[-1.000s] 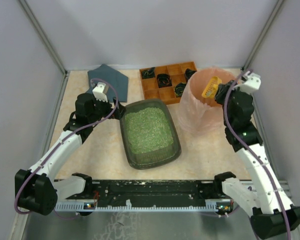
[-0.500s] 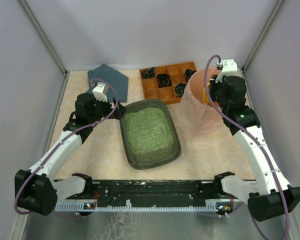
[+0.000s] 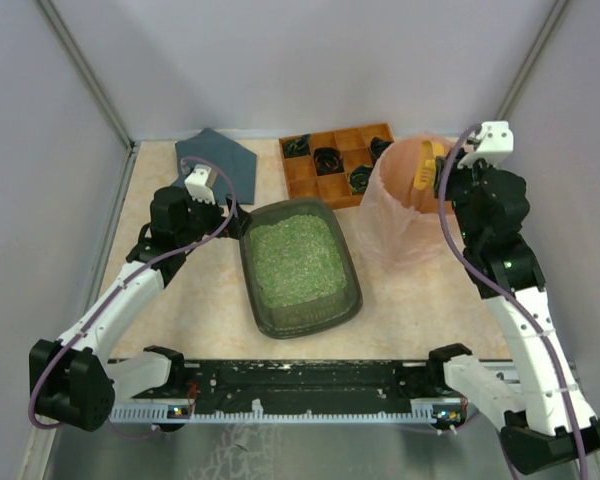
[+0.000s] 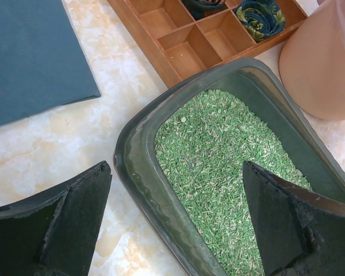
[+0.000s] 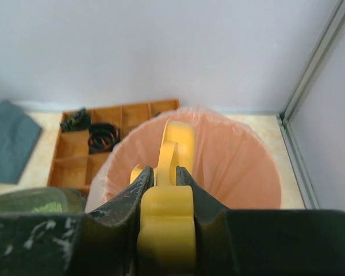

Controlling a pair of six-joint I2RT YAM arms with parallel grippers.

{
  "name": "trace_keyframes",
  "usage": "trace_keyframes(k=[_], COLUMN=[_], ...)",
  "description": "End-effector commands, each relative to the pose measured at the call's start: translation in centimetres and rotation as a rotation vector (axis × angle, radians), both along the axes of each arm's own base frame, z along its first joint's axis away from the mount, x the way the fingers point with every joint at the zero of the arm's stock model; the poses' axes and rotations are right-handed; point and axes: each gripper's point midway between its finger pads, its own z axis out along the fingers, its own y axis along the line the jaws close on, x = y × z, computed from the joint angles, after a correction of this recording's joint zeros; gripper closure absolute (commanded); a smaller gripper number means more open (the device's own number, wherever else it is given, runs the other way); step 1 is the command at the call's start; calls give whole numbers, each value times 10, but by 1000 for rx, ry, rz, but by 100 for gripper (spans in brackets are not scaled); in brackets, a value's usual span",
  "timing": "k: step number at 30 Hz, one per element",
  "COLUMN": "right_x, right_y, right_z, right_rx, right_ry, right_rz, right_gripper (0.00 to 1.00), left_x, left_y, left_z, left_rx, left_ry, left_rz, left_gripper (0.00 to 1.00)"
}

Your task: Clean the litter box

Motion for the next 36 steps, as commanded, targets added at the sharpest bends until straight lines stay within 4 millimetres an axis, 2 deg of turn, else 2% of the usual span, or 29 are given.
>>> trace_keyframes(k=[1,4,6,10,16,19,21,27,32,36], right_x=[-19,-29,-38,-49,-54,-52,-47,-50,-47,-45], right_y=[-4,-5,1,35,97,124,140,187,203,212], right_z=[49,63,74,81,62,42,22,-35,-87,-119], right_rx=[80,113,134,152,207,236,199,143,-4,-105], right_ry=[-178,-223,-251,-234,-75,9,72,257,373,425], right_rz=[1,7,50,247,587,685,685,767,691,638], right_gripper=[100,100,100,100,100,100,100,100,100,100], left_x=[3,3,3,3,3,3,2,3,3,2], left_y=[0,-1,-1,0,0,0,0,0,0,-1], left_z=[18,18,18,19,20,21,21,21,20,19], left_rx=[-10,-10,-10,-10,-11,-13,-11,-10,-8,-9], left_ry=[-51,-47,-48,-52,-57,-58,-58,-60,-58,-54], left_rz=[-7,-9,-9,-6,-5,-8,-7,-4,-5,-12], left_gripper=[0,1,1,1,1,1,1,1,0,0])
